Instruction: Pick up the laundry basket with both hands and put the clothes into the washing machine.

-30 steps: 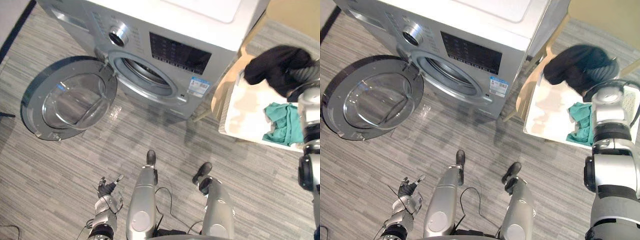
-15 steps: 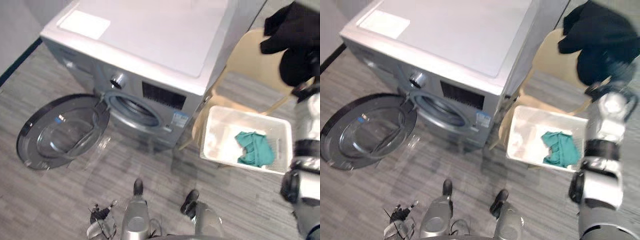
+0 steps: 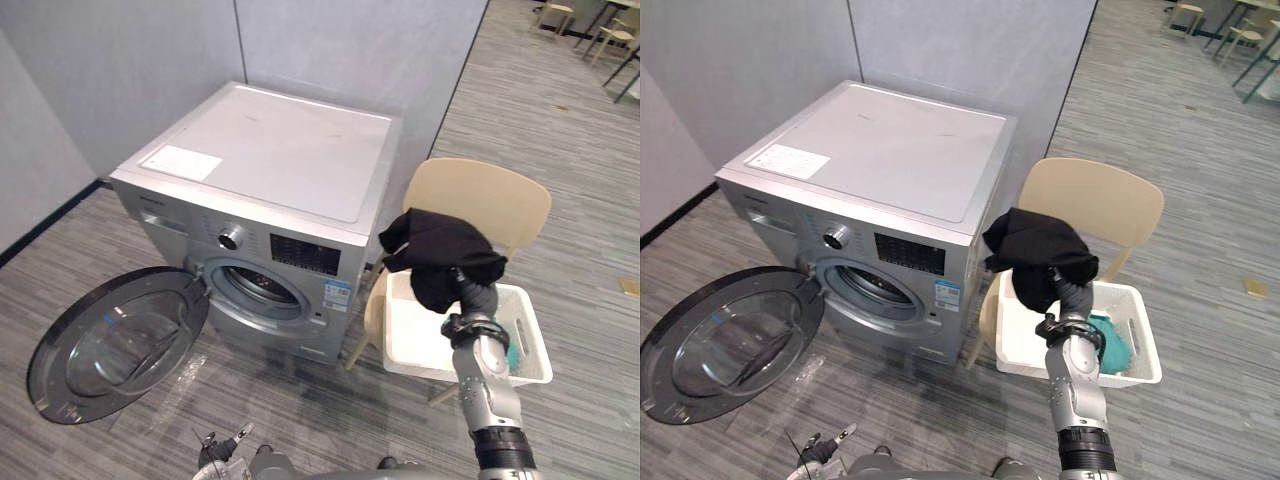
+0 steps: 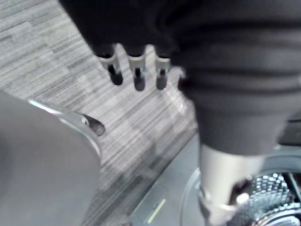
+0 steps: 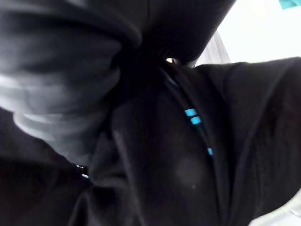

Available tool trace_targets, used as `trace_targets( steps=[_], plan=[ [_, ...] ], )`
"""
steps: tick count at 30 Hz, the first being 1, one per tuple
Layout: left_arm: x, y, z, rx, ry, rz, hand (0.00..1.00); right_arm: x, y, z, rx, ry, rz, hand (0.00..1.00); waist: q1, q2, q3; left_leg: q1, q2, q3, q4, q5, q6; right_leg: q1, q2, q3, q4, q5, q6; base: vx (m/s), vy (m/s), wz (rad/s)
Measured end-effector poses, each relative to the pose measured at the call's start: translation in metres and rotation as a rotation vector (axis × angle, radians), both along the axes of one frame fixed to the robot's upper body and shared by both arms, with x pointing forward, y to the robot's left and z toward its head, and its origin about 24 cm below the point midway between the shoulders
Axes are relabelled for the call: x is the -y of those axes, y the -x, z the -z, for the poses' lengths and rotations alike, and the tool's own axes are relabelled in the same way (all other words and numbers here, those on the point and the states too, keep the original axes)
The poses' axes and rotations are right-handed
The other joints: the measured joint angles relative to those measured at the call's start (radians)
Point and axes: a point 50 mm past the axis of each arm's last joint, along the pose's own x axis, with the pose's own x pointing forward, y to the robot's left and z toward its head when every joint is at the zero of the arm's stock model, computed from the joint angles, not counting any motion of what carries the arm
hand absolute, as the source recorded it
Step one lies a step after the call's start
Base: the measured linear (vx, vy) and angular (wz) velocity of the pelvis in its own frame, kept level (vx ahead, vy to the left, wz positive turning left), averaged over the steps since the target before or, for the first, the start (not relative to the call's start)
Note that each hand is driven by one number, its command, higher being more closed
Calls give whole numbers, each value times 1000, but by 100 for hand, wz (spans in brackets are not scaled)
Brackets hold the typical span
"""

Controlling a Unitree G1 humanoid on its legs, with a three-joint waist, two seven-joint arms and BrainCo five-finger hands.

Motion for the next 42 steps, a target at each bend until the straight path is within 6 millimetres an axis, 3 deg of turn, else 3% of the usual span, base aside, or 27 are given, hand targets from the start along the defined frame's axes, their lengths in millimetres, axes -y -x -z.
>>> trace_targets(
  steps=[1, 3, 5, 6, 9, 11, 12, 13, 15, 16, 17, 18, 19, 20, 21, 22, 23, 26, 29, 32, 37, 40, 42],
  plan=[
    [2, -1, 0, 4, 3, -2, 0, 0, 2, 0, 3, -4, 1, 100, 3, 7, 2, -2, 1, -9, 14, -7, 1, 6, -1, -6, 9, -6, -2, -26, -2, 33],
    [3, -2, -1, 15, 4, -10, 0, -1, 4, -4, 28, -13, 1, 100, 21, 13, 1, -2, 6, -12, 31, -30, 40, 12, -21, -14, 36, -24, -9, -11, 12, 22],
    [0, -1, -2, 21, -8, -34, 0, -1, 7, -12, 69, -10, 5, 100, 26, -11, 7, -12, 10, 27, 77, -50, 96, 9, -60, -24, 66, -28, -18, 28, 34, 18],
    [-2, -1, -3, 27, -17, -52, 0, -2, 7, -18, 100, -15, 7, 100, 23, -19, 5, -47, 24, 30, 175, -67, 123, -4, -95, -29, 105, -34, -11, 45, 56, 12],
    [-4, -2, -4, 28, -36, -67, 0, 5, 9, -30, 172, 6, 35, 100, 10, -24, -10, -98, 124, -1, 307, -65, 109, -79, -201, -3, 229, -69, 40, 4, 227, 4],
    [-1, -2, -3, 22, -37, -58, 0, 11, 10, -30, 172, 6, 58, 100, -9, -6, -22, -107, 164, -5, 269, -35, 56, -109, -247, 9, 267, -71, 86, 14, 455, 22],
    [1, -2, -3, 17, -41, -40, 0, 15, 11, -30, 171, -2, 73, 100, -15, 13, -35, -113, 173, 8, 242, -94, -67, -111, -261, 15, 258, -46, 115, 63, 757, 38],
    [-7, -9, -6, 21, -82, 7, 0, 12, 12, -24, 150, -22, 79, 100, -12, -11, -34, -167, 137, 0, 323, -136, -118, -98, -288, 12, 209, 10, 130, 72, 779, 44],
    [-11, -20, -9, 34, -115, 76, 0, 9, 15, -20, 132, -36, 78, 100, -6, -26, -41, -241, 91, -13, 419, -191, -80, -62, -297, -6, 94, 161, 133, 36, 578, 39],
    [-11, -26, -11, 35, -128, 118, 0, 5, 15, -18, 121, -41, 67, 100, 6, -36, -41, -255, 46, 0, 447, -219, -43, -56, -328, 16, 43, 292, 106, 14, 667, 15],
    [-8, -25, -9, 25, -133, 150, 0, -2, 14, -17, 114, -40, 46, 100, 20, -24, -34, -230, 13, 43, 433, -231, 2, -65, -365, 47, 14, 436, 61, 20, 671, -2],
    [-6, -23, -9, 17, -136, 170, 0, -5, 14, -17, 112, -38, 37, 100, 26, -24, -34, -207, -1, 68, 414, -231, 25, -83, -386, 57, 49, 455, 19, 52, 586, -39],
    [-10, -17, -8, -7, -159, 197, 0, -12, 12, -17, 110, -36, 7, 100, 28, -18, -33, -156, -22, 115, 362, -219, 50, -127, -401, 54, 181, 376, -86, 67, 497, -52],
    [-15, -14, -8, -32, -190, 241, 0, -15, 12, -17, 109, -31, 0, 100, 25, -9, -31, -110, -40, 142, 297, -201, 74, -150, -369, 46, 292, 236, -90, 63, 518, -52],
    [-18, -14, -8, -41, -209, 275, 0, -15, 12, -17, 109, -32, 4, 100, 22, -9, -31, -95, -48, 151, 268, -191, 81, -159, -340, 50, 326, 175, -50, 34, 386, -41],
    [-22, -15, -9, -50, -235, 341, 0, -15, 14, -16, 107, -28, 11, 100, 19, -12, -31, -71, -68, 173, 216, -170, 97, -169, -280, 57, 371, 77, -6, 14, 300, -35],
    [-22, -15, -9, -57, -239, 374, 0, -13, 16, -13, 99, -28, 17, 100, 17, -20, -32, -48, -97, 186, 166, -150, 108, -164, -215, 37, 389, -3, -11, 1, 188, -33],
    [-9, -14, -5, -57, -198, 412, 0, -7, 25, -4, 65, -19, 13, 100, -1, -18, -23, 5, -146, 216, 81, -119, 127, -115, -95, 50, 278, -130, -15, 4, 158, -21],
    [-2, -16, -4, -51, -180, 410, 0, -9, 36, 7, 27, -35, -24, 100, -10, -17, -21, 17, -168, 218, 54, -102, 126, -67, -58, 88, 142, -136, -39, 28, -3, 5],
    [3, -20, -5, -31, -165, 392, 0, -12, 51, 21, -38, -32, -66, 100, -11, -14, -13, 23, -164, 182, -7, -53, 104, -36, -28, 50, 83, -106, -52, 23, -92, 18],
    [12, -22, -5, 3, -122, 339, 0, -12, 57, 47, -145, -53, -81, 100, -6, -18, -1, 31, -158, 147, -88, 10, 79, -23, -5, -1, 46, -94, -63, -2, -94, 24],
    [17, -28, -6, 30, -112, 337, 0, -10, 48, 64, -226, -61, -81, 100, -6, 10, 52, -17, -151, 122, -65, 17, 71, -52, -8, -20, 76, -97, -67, -113, -60, 20],
    [20, -39, -9, 65, -104, 325, 0, -8, 30, 62, -222, -37, -96, 100, -6, 33, 110, -58, -153, 119, -28, 17, 70, -105, -30, -20, 137, -111, -80, -143, -11, 9]
  ],
)
